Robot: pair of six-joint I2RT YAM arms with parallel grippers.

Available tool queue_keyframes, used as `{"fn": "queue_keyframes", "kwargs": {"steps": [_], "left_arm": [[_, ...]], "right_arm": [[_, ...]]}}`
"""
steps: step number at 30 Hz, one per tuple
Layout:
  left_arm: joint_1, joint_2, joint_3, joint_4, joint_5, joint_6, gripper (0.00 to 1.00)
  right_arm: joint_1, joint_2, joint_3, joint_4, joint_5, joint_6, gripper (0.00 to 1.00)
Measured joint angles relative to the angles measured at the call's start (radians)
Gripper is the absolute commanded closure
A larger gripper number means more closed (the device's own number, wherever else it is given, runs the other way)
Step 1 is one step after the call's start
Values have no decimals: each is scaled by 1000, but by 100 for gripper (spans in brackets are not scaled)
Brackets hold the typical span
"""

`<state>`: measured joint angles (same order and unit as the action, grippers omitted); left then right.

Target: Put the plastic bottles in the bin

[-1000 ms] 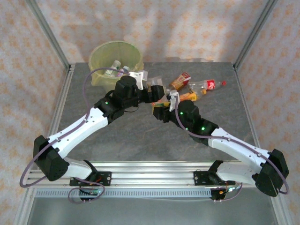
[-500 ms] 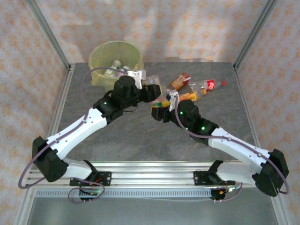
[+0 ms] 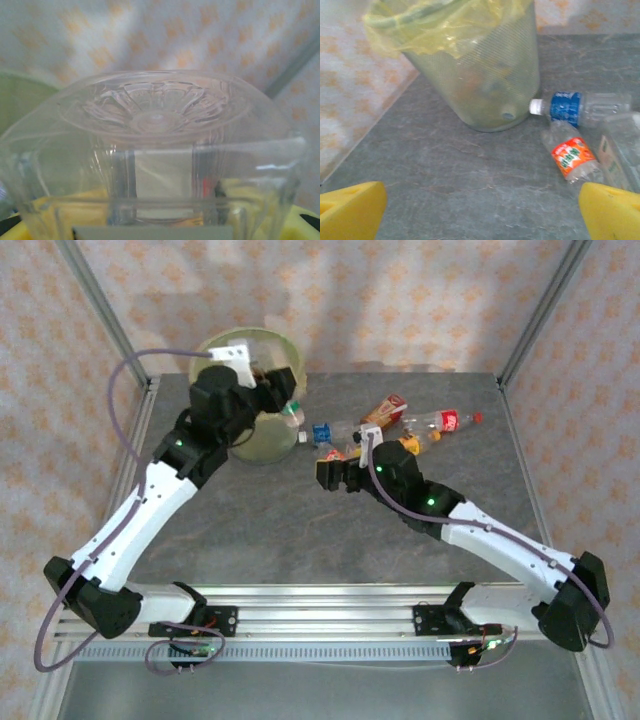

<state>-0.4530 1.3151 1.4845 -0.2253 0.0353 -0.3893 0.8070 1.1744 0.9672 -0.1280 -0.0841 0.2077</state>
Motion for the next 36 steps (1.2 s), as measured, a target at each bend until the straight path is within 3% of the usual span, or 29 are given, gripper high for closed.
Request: {"fn": "queue_keyframes", "kwargs": {"steps": [7,13,21,29,32,36], "left_arm": [[153,147,170,-35,-103,75,47],[208,323,286,-74,-152,111,47],[238,489,371,-130,-187,131,43],[240,633,501,-254,-216,156,31],[240,674,536,-289,-231,163,21],[242,709,570,-331,-243,175,18]], "right_arm": [[0,141,126,-153,92,59,1],[-1,220,184,-254,140,105,1],[-56,343,263,-364,133,156,5],[-81,429,328,-434,133,153,7],[-89,446,344,-442,134,148,8],[-97,462,357,-454,135,139,11]]}}
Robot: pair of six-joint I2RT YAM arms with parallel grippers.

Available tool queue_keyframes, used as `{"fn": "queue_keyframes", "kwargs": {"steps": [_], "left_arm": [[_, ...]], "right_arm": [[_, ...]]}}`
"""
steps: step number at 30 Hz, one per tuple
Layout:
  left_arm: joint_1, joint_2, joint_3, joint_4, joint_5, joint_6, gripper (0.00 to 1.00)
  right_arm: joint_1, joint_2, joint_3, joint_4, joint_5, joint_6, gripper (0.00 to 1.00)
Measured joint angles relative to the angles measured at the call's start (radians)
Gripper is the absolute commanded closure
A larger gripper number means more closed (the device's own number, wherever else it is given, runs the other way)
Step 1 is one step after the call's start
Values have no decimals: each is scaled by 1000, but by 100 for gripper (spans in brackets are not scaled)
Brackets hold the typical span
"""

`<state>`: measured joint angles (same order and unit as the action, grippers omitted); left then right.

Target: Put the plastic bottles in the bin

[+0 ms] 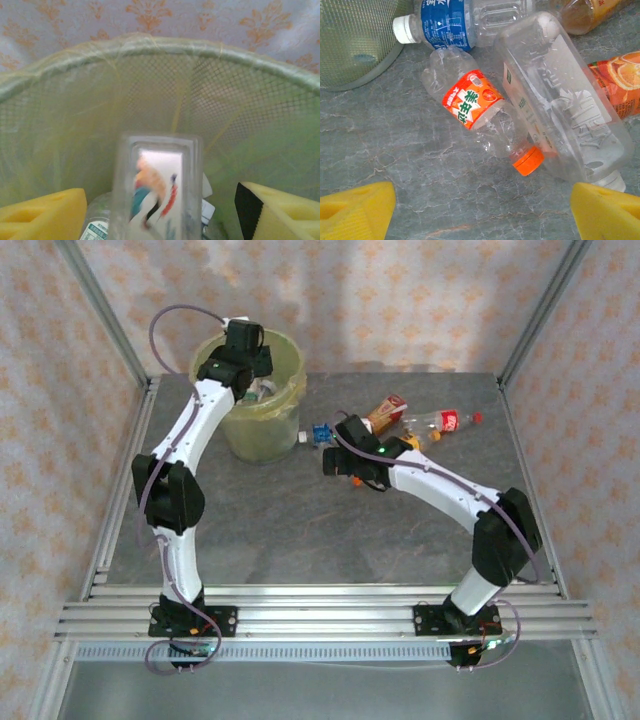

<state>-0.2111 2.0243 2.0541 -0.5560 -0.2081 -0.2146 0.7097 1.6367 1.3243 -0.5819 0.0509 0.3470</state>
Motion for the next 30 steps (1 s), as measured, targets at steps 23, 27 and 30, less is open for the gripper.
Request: {"fn": "queue_keyframes", "kwargs": {"steps": [23,27,30], "left_arm": [[5,-425,-218,-82,127,-129,0],[5,-576,-389,-37,174,-192,0],[5,-660,-517,-3,222,-240,0]], "right_arm": [[-29,212,150,-65,-22,-131,20],[-30,249,160,-70,-23,-148,19],[-30,282,168,-71,-21,-163,18]]}}
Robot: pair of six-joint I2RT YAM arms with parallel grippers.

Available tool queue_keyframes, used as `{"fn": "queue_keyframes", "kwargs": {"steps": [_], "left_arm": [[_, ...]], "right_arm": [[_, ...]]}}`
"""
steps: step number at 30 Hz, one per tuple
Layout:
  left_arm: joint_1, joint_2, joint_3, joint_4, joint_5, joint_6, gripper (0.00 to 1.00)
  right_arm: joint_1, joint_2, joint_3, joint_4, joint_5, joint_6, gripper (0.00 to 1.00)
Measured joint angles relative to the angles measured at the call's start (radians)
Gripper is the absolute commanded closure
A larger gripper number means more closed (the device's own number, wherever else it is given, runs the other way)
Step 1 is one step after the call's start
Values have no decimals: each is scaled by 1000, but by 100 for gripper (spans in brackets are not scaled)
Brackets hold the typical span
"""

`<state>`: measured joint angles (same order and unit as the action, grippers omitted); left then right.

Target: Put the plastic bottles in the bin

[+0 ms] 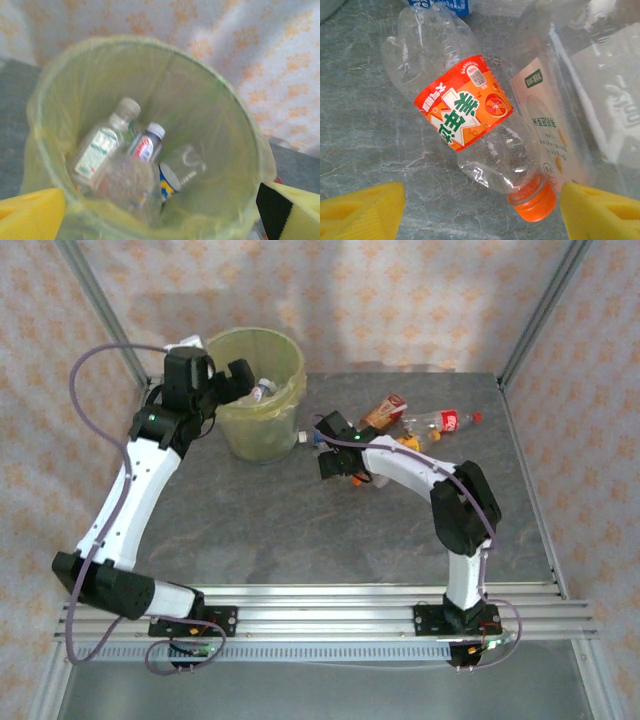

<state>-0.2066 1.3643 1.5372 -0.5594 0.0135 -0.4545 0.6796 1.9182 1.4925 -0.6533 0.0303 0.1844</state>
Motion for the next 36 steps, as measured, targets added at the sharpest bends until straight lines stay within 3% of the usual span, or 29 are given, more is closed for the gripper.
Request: {"fn": "queue_keyframes", "kwargs": {"steps": [11,21,36], "left_arm": [[0,-204,-286,41,92,-151,0],[0,-326,-323,38,62,-177,0],[0,-332,-335,36,55,-178,0]], "right_arm": [[-2,88,29,-2,14,-29,18],[-3,135,34,-1,18,-45,20],[-3,141,20,41,-73,-47,35]]}}
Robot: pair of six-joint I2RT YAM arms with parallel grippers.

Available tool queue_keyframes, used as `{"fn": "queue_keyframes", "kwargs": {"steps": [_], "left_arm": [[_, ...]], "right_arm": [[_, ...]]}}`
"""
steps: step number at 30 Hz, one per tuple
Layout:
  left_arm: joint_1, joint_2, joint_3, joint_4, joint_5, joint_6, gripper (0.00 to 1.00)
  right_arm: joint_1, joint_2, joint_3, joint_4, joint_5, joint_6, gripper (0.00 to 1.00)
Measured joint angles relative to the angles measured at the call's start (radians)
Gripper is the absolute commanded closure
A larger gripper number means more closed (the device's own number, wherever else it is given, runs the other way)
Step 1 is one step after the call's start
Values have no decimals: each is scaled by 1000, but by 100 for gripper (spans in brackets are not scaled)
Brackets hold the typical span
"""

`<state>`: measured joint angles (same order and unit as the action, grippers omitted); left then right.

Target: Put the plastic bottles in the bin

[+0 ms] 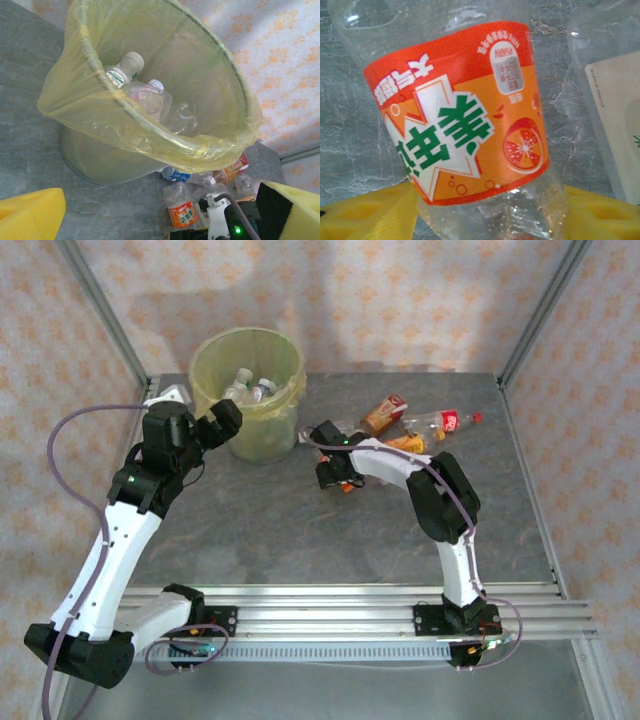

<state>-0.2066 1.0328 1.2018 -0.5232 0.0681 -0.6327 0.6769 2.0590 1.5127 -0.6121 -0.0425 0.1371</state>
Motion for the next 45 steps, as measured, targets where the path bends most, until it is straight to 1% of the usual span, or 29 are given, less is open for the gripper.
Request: {"fn": "queue_keyframes", "kwargs": {"steps": [6,14,16,18,22,27,29,31,40,42,45], "left_arm": [[0,0,-6,1,-2,-6,0],[0,0,-14,0,-2,-8,0],[0,0,-14,0,-2,-8,0],[0,0,-14,0,-2,-8,0],[0,0,-14,0,-4,-15,0],[0,0,-20,0,-6,-26,0],[0,0,-21,0,-6,-27,0],[0,0,-21,1,-5,-31,0],[-6,0,-21,2,6,-33,0],[-25,0,-21,3,6,-33,0],[-78,6,-21,19,6,-32,0]], "right_arm": [[0,7,-2,9,-10,0,38],[0,37,-3,24,-14,0,38],[0,38,-3,26,-16,0,41],[0,38,-3,26,-23,1,48],[0,36,-7,27,-32,2,56],[1,4,-51,48,-34,4,67],[1,-24,-85,48,-34,4,73],[3,-58,-115,47,-34,5,75],[32,-314,-229,85,-38,8,78],[41,-381,-254,104,-41,8,78],[53,-481,-301,152,-45,8,78]]}}
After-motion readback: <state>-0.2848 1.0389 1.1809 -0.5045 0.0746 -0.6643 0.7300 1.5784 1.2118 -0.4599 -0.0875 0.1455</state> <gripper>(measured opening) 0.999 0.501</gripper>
